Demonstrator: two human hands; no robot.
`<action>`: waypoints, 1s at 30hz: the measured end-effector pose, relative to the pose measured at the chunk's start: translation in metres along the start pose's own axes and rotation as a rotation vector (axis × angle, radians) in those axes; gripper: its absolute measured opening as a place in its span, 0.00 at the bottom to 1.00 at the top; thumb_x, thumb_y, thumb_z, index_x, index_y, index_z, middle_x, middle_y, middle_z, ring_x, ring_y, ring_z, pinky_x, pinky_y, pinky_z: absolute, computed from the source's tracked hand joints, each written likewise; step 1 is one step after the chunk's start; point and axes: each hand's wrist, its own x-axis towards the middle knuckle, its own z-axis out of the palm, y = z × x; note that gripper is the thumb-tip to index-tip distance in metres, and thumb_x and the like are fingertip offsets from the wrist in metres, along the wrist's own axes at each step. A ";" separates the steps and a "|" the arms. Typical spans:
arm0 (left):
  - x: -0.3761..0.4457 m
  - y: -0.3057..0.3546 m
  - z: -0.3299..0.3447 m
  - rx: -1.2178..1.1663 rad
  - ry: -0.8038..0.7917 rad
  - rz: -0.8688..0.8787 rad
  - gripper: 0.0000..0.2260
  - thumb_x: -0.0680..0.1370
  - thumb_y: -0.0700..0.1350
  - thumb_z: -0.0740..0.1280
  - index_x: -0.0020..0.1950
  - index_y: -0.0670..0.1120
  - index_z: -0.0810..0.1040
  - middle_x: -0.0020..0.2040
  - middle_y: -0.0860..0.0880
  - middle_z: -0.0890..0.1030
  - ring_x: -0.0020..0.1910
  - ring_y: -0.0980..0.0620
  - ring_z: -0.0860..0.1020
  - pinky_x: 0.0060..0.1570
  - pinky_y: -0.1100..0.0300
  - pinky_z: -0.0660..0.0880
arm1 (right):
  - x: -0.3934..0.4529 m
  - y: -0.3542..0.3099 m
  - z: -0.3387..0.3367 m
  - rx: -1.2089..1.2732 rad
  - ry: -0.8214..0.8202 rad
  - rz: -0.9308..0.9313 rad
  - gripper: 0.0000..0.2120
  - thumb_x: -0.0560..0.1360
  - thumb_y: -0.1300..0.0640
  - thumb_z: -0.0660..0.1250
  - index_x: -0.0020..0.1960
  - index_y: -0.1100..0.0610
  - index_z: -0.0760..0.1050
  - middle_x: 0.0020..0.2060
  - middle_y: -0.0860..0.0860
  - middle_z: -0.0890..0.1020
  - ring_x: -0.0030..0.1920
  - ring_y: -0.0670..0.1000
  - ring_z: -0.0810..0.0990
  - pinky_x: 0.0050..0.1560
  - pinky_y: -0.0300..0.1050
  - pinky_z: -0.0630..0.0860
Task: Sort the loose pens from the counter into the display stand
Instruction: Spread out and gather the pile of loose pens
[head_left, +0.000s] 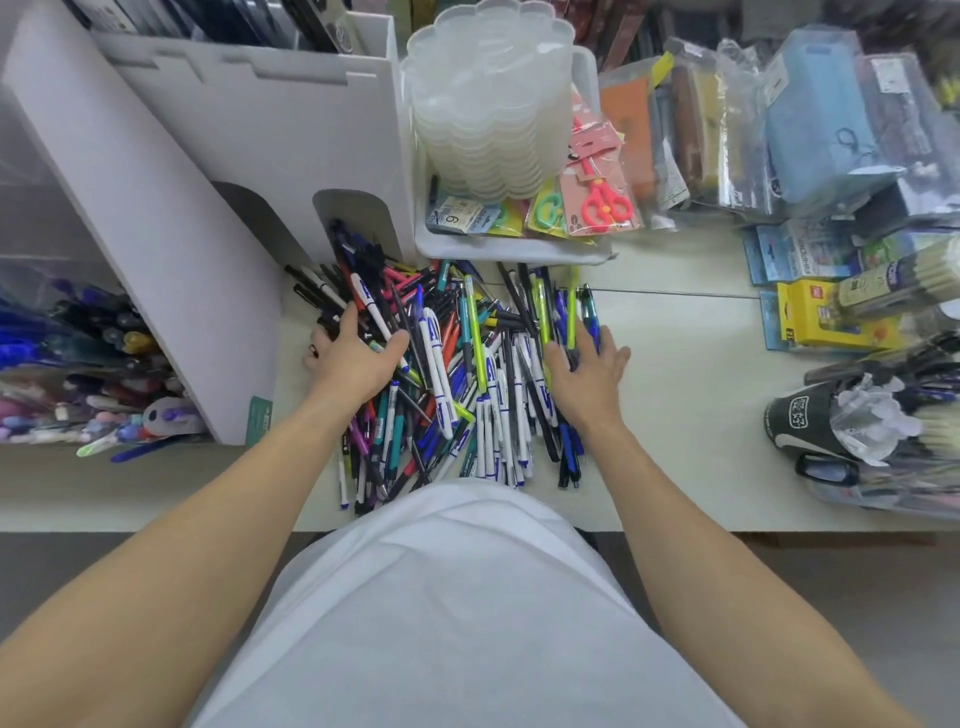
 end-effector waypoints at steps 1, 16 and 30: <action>-0.001 0.001 0.002 0.001 0.007 -0.002 0.37 0.78 0.66 0.62 0.81 0.59 0.48 0.81 0.41 0.48 0.79 0.35 0.49 0.73 0.40 0.58 | -0.002 -0.003 0.005 -0.008 0.001 0.001 0.31 0.83 0.40 0.57 0.83 0.48 0.53 0.83 0.52 0.45 0.81 0.60 0.35 0.81 0.60 0.42; -0.027 0.009 0.019 -0.054 -0.019 0.068 0.33 0.80 0.65 0.56 0.81 0.61 0.44 0.81 0.41 0.45 0.79 0.34 0.48 0.73 0.37 0.57 | -0.043 -0.022 -0.005 -0.317 -0.305 -0.021 0.58 0.67 0.19 0.59 0.78 0.39 0.25 0.79 0.56 0.29 0.79 0.67 0.33 0.75 0.73 0.45; -0.029 -0.039 -0.002 -0.371 0.106 -0.010 0.36 0.78 0.62 0.64 0.78 0.42 0.59 0.72 0.43 0.71 0.69 0.43 0.72 0.68 0.49 0.68 | -0.048 -0.004 -0.015 -0.074 -0.032 -0.255 0.32 0.74 0.45 0.75 0.75 0.48 0.69 0.78 0.50 0.62 0.77 0.52 0.63 0.76 0.52 0.65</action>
